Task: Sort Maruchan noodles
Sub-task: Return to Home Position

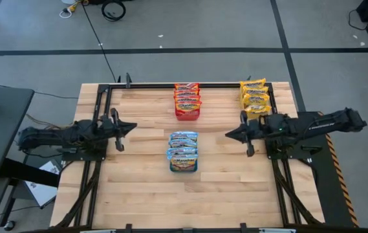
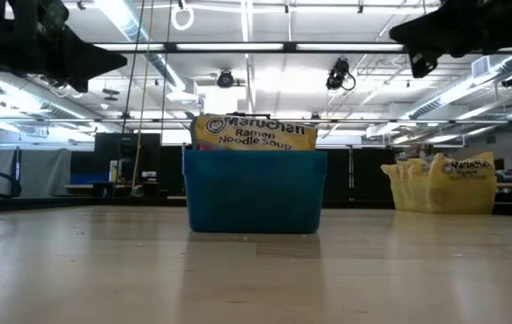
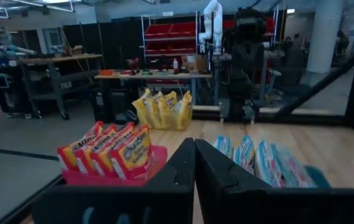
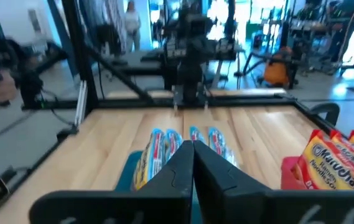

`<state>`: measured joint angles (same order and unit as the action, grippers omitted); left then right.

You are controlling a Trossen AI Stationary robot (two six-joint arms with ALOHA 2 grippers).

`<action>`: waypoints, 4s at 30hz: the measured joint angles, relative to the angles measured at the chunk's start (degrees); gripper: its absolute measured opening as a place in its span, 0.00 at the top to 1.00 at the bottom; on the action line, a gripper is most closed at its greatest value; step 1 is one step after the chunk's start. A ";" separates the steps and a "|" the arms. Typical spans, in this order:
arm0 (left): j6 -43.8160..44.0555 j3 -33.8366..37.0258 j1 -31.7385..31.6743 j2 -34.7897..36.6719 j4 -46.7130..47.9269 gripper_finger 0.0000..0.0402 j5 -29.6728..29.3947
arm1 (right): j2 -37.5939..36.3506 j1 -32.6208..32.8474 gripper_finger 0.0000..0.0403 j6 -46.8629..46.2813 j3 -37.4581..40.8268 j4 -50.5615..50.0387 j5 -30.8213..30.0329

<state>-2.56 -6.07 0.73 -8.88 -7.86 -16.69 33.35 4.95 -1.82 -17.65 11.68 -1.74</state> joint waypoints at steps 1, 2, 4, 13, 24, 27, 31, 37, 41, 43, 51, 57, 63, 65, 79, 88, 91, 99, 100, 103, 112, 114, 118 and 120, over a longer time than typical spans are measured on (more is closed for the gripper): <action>-0.56 0.00 -0.04 1.20 1.49 0.98 0.01 | -1.89 -0.23 0.96 -0.56 0.86 0.11 0.00; -0.73 0.00 -0.07 2.38 2.81 0.98 0.00 | -3.74 -0.58 0.97 -1.12 1.72 -0.12 0.00; -0.72 0.00 -0.07 5.07 5.43 0.98 0.00 | -7.06 -1.74 0.98 -2.41 3.22 -0.61 0.02; 0.71 -0.37 -0.09 8.75 9.89 0.98 0.07 | -12.22 -16.30 0.99 -6.26 3.87 -7.34 6.14; 4.41 -0.37 -0.09 8.67 12.94 0.98 2.03 | -25.50 -11.26 0.99 -4.76 12.95 0.64 3.73; 4.47 -0.37 -0.09 8.67 13.05 0.98 1.90 | -29.65 -7.02 0.99 -4.79 13.71 -3.01 0.12; 4.48 -0.37 -0.09 8.65 13.16 0.98 1.90 | -33.42 -2.19 1.00 -4.58 12.00 -10.29 -3.40; 4.94 1.58 -0.09 8.62 11.48 0.98 1.92 | -33.26 2.53 1.00 -1.28 15.31 -6.80 -8.63; 6.83 3.47 0.01 8.59 9.95 0.98 2.10 | -33.04 3.92 1.00 -0.99 17.27 -4.84 -8.29; 6.71 3.55 0.14 8.55 9.62 0.98 2.45 | -33.04 4.05 1.00 -1.48 17.27 -4.30 -6.75; 4.87 5.59 0.14 8.56 1.64 0.98 10.26 | -33.24 2.10 0.99 -1.56 17.27 -5.03 -3.46; 3.54 5.60 0.15 8.01 0.68 0.98 13.37 | -33.04 0.39 0.99 0.04 17.27 -6.51 -3.54; 0.96 5.60 0.05 8.01 0.78 0.98 14.38 | -31.34 0.05 0.99 0.52 17.27 -10.27 -1.55; -0.51 5.60 -0.22 8.01 1.52 0.98 13.92 | -30.47 0.05 0.98 0.52 17.27 -10.40 -0.71; -4.14 5.62 -1.32 7.68 5.87 0.98 12.46 | -28.10 0.05 0.97 -2.96 17.27 -9.91 -3.13; -7.45 5.62 -1.31 7.63 6.21 0.98 14.14 | -28.10 0.05 0.97 -2.96 17.27 -9.90 -3.13; -7.56 5.62 -1.31 7.63 6.08 0.98 13.92 | -28.10 0.05 0.97 -2.96 17.27 -9.88 -3.13; -3.65 5.66 -1.20 7.44 5.05 0.98 13.73 | -28.10 0.05 0.97 -2.96 17.27 -9.86 -3.13; -1.10 5.66 -1.20 7.36 5.32 0.98 13.78 | -28.10 0.05 0.97 -2.96 17.27 -9.86 -3.13; 3.95 5.67 -1.20 7.40 5.09 0.98 13.84 | -28.10 0.05 0.97 -2.96 17.27 -9.84 -3.13; 4.91 5.68 -1.20 7.40 4.84 0.98 13.90 | -28.10 0.05 0.97 -2.96 17.27 -9.84 -3.13; 4.89 5.68 -1.20 7.40 4.82 0.98 13.92 | -28.10 0.05 0.97 -2.96 17.27 -9.84 -3.13; 4.91 5.68 -1.20 7.40 4.81 0.98 13.92 | -28.10 0.05 0.97 -2.96 17.27 -9.84 -3.13; 4.89 5.68 -1.20 7.40 4.79 0.98 13.92 | -28.10 0.05 0.97 -2.96 17.27 -9.84 -3.13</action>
<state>2.33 -0.38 -0.47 -1.48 -3.07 -2.76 5.26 4.99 -4.78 -0.38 1.85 -4.86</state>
